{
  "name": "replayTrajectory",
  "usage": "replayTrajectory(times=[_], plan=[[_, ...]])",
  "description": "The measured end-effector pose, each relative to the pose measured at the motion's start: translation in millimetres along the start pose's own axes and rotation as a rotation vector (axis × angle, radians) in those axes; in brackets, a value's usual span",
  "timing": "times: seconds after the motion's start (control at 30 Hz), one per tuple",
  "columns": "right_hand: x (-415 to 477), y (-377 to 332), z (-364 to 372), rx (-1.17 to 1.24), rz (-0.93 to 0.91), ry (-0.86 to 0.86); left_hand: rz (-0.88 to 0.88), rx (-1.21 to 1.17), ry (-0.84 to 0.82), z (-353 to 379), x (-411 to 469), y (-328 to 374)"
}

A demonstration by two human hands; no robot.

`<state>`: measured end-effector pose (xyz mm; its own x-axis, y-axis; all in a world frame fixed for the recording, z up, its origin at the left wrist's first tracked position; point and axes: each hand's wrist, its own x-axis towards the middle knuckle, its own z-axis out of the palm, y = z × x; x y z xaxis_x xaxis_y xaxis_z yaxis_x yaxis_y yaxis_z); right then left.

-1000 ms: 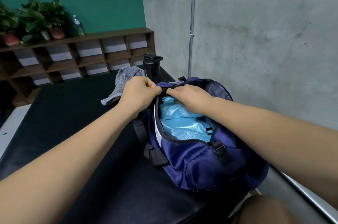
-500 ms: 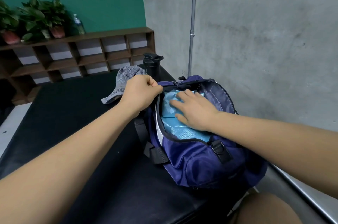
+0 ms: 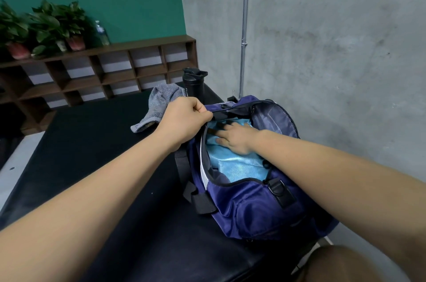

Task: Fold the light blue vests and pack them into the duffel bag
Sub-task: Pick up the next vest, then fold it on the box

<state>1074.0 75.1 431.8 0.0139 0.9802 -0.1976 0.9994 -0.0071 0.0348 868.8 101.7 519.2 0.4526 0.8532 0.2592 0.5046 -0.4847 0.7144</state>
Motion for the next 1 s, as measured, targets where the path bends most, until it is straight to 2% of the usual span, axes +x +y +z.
replayTrajectory(times=[0.17,0.33,0.47,0.67,0.77,1.0], plan=[[3.2,7.5,-5.5,0.074,0.023,-0.042,0.016,0.017,-0.018,-0.9,-2.6,0.2],[-11.1,-7.3,-23.8,-0.022,-0.014,0.033,0.002,0.009,-0.059,-4.8,-9.4,-3.2],[-48.7,-18.4,-37.1,-0.064,-0.009,0.209,-0.007,-0.005,-0.08,-16.6,-23.6,-17.3],[-96.3,-38.1,-63.0,0.016,-0.016,0.603,-0.065,0.033,-0.064,-59.7,-69.2,-55.8],[-103.5,-57.6,-69.5,0.035,-0.043,0.714,-0.107,0.053,-0.049,-89.1,-99.3,-77.9],[-86.7,-158.9,-54.3,0.07,-0.25,0.642,-0.212,0.134,-0.007,-151.2,-168.5,-136.2]])
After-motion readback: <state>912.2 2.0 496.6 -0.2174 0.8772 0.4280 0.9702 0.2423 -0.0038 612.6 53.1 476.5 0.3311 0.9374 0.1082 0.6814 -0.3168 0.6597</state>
